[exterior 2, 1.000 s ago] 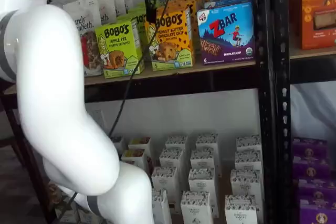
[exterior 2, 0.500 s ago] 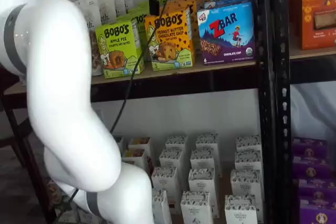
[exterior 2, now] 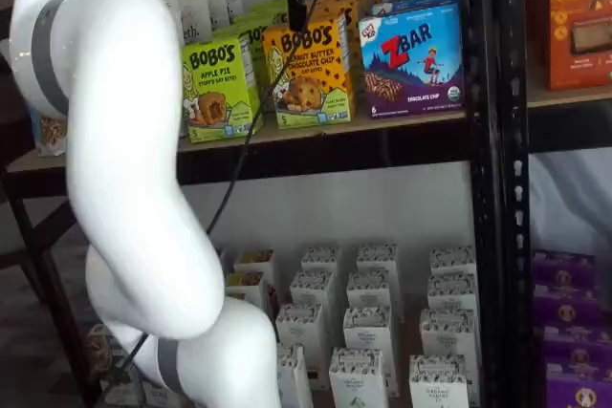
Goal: Pick up the orange box on the top shelf, the fifth box from the left
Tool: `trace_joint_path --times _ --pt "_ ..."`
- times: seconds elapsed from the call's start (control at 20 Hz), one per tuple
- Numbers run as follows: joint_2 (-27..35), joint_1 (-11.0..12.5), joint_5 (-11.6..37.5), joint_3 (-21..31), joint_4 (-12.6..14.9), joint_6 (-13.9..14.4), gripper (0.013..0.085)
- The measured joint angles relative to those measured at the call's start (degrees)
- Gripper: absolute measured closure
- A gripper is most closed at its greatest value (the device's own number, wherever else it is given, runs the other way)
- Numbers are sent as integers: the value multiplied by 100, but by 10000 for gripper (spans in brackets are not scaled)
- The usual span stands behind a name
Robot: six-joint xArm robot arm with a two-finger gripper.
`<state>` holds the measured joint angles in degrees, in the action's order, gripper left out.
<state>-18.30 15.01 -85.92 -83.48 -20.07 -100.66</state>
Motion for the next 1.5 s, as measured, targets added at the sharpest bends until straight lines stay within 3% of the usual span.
trace_joint_path --times 0.25,0.8,1.5 --pt "320 -24 -166 -343 73 18 130" --pt "890 -30 -714 -1022 529 -46 130" --pt "1228 -357 -818 -1327 1008 155 130"
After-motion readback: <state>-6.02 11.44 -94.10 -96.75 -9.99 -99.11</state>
